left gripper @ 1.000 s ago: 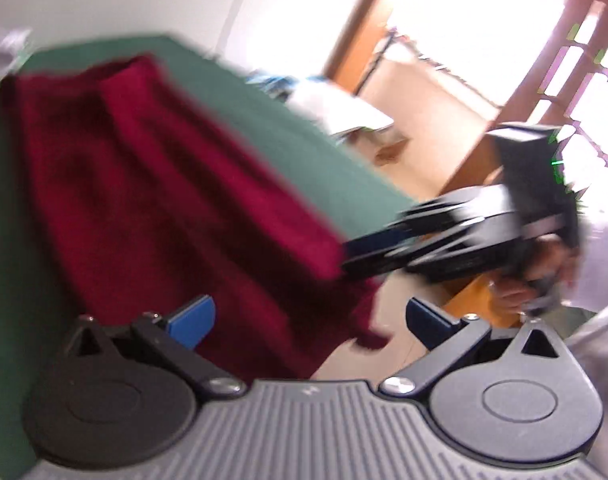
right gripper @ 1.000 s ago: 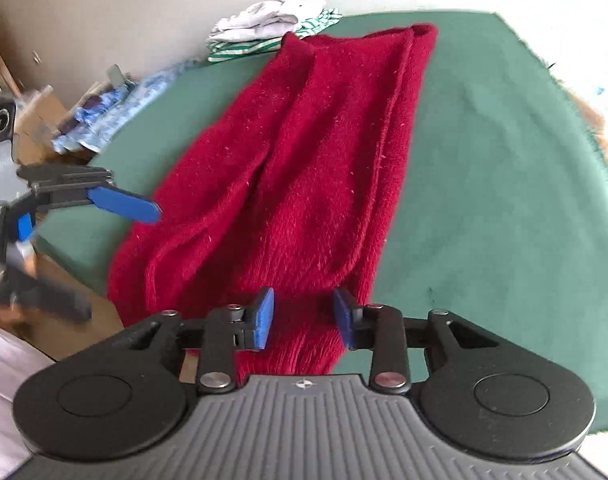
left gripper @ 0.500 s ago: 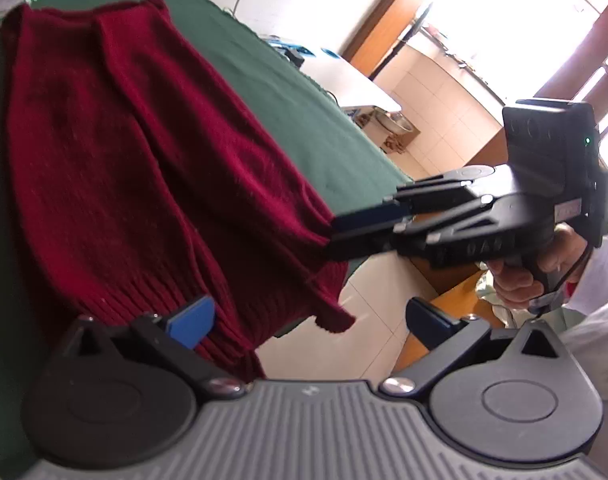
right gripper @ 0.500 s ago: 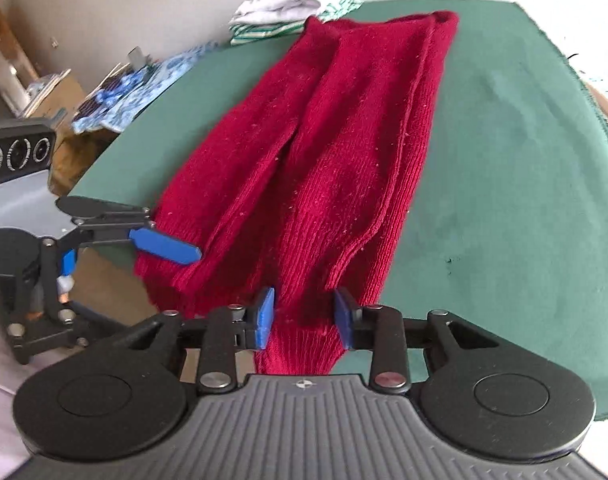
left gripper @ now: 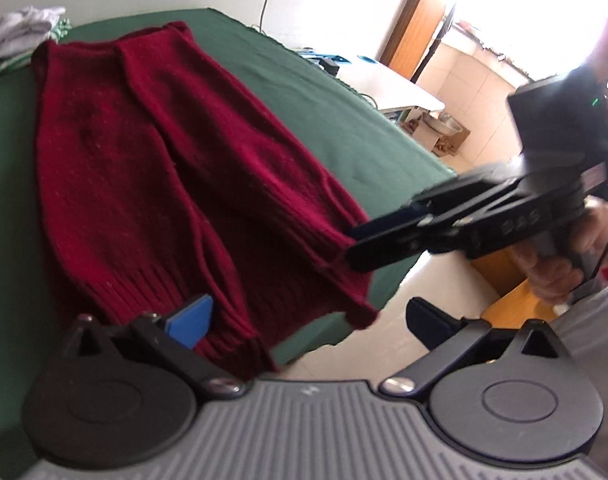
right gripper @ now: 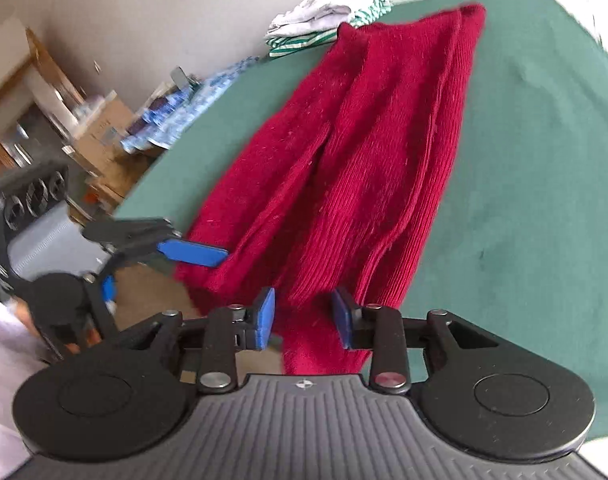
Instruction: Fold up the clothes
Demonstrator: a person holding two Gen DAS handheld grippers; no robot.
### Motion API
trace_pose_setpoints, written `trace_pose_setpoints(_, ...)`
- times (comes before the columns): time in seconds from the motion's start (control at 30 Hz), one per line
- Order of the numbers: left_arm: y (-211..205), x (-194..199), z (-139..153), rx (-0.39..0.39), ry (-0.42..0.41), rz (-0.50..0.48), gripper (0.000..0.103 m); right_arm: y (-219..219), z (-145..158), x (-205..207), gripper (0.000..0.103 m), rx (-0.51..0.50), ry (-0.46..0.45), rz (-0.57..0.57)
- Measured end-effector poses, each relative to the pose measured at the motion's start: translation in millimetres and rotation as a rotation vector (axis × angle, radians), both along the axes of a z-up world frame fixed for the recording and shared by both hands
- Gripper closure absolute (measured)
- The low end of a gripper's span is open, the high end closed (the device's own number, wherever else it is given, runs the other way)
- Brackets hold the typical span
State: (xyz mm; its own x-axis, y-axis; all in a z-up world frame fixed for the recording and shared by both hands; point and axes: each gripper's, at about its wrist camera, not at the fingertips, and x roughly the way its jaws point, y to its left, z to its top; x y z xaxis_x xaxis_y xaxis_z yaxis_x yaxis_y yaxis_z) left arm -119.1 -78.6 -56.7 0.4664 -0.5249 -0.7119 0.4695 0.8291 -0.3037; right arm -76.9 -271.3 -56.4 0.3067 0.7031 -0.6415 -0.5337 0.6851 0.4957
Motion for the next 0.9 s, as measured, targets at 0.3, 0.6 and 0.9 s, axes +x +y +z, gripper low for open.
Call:
trace_pose_setpoints(0.3,-2,-5,1,-0.015,0.049,0.028,0.001,9,-11,-14,0.086,-0.067,0.028,0.061)
trace_pose_setpoints(0.6,57,-28,11,-0.097,0.066,0.251,0.001,-44,-3,9,0.078,0.079,0.146,-0.158)
trace_pose_setpoints(0.9,84,-11,-10,-0.244,0.129,0.387,0.001,-43,-12,17,0.075,0.108,0.221,-0.219)
